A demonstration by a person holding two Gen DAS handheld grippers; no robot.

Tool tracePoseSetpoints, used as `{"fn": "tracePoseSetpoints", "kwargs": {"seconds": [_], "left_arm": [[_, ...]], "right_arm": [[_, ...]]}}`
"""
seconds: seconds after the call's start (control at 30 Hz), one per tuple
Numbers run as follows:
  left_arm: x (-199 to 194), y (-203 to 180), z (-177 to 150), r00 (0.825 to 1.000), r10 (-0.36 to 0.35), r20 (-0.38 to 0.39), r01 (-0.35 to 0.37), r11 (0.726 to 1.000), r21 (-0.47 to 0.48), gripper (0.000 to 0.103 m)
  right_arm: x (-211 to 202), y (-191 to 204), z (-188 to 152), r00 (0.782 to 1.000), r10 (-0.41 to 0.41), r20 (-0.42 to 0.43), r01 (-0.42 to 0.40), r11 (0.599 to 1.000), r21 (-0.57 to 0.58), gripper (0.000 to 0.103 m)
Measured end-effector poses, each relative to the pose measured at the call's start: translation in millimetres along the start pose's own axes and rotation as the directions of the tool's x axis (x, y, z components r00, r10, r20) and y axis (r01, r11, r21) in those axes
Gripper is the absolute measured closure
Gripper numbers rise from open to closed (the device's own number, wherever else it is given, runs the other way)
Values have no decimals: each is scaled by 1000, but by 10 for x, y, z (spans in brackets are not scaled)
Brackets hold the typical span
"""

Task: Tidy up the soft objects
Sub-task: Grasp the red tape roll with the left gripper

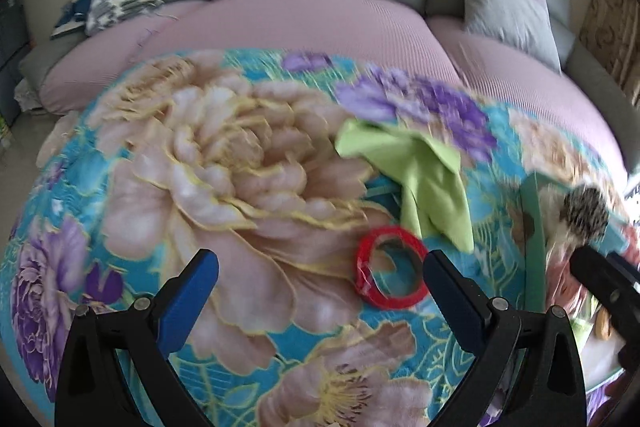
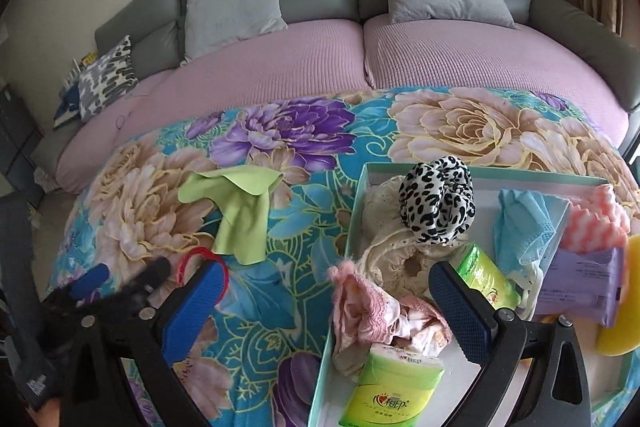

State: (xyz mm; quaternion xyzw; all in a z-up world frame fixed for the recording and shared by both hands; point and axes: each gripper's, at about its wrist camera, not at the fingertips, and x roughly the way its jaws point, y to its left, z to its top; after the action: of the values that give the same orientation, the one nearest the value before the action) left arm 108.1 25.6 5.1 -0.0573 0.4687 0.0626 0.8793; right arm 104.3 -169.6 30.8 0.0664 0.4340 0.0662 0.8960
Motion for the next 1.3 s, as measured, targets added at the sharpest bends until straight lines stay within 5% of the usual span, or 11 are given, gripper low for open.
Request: {"fn": "tracePoseSetpoints", "kwargs": {"seconds": [0.5,0.93,1.3], "left_arm": [[340,-319,-96,998,-10,-64,14,997,74,3],[322,-409,-101,996,-56,-71,64,991,114,49],[175,-159,-8,999,-39,-23,40,998,55,50]], "right_arm": [[37,-131,-4,999,-42,-17,42,999,15,0],[54,-116,-10,998,-54,-22,55,998,6,0],[74,-17,-28,998,-58,-27,57,998,-28,0]]}}
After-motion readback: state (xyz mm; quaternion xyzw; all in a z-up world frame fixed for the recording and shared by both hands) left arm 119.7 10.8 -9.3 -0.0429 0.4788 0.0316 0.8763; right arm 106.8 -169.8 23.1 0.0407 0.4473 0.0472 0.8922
